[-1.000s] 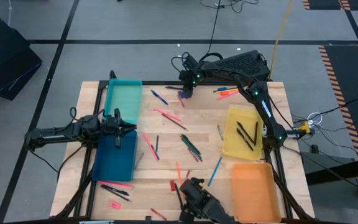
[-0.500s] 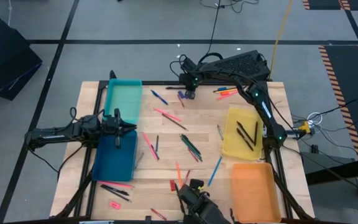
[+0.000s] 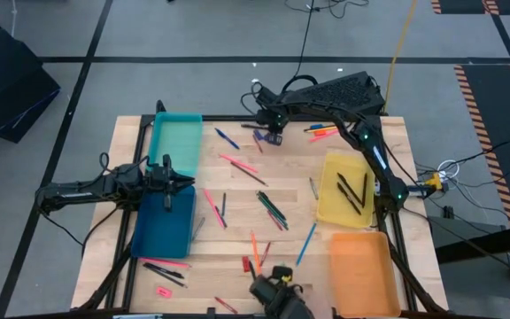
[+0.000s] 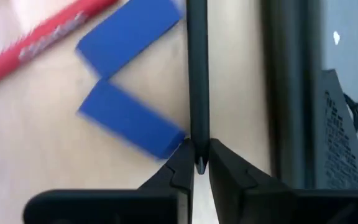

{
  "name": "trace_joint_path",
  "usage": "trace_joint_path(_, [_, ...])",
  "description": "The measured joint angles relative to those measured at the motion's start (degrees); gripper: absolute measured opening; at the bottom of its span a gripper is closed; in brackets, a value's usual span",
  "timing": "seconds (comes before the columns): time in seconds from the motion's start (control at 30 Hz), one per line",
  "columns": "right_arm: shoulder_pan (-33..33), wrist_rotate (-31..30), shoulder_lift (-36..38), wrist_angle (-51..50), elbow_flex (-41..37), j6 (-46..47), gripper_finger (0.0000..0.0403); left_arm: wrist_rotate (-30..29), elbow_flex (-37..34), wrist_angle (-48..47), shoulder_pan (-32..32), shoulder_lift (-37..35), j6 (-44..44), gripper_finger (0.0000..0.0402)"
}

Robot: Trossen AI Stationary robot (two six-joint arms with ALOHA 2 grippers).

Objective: Sort crayons/erasers/pens/pencils in bins
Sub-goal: Put the black pen into the yellow bin

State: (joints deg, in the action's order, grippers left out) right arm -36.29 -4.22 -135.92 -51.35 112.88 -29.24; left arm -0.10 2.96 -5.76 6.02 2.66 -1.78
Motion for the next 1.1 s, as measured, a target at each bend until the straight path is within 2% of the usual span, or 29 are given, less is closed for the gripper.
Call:
trace_joint_path(0.13, [2.27,-3.71,1.24,-5.93,-0.25,0.02,0.0025,0.00,0.00,0.00,0.01,0.01,0.00,0.0044])
trace_joint_path(0.3, [4.93,-3.32,5.03,-12.34,-0.39,2.95,0.0026,0.00,0.01,0.00,0.02,0.01,0.00,0.0044])
trace_joint_path(0.47, [8.29,-3.24,8.17,-22.62,-0.86,11.21,0.0025,0.00,0.01,0.00,0.00,0.01,0.00,0.0044])
trace_joint_path(0.63, [12.45,-3.03,11.81,-28.02,-6.57,23.00,0.0027,0.00,0.00,0.00,0.00,0.02,0.00,0.0044])
trace_joint_path(0.73, [15.46,-2.79,14.06,-25.97,-13.30,26.06,0.0026,0.00,0.01,0.00,0.00,0.01,0.00,0.0044])
trace_joint_path(0.93, [21.06,1.45,18.10,-14.96,-27.50,27.25,0.0040,0.00,0.02,0.00,0.00,0.02,0.00,0.0044])
trace_joint_path(1.1, [23.79,0.84,18.45,-13.55,-30.75,28.00,0.0080,0.00,0.00,0.00,0.01,0.01,0.00,0.0044])
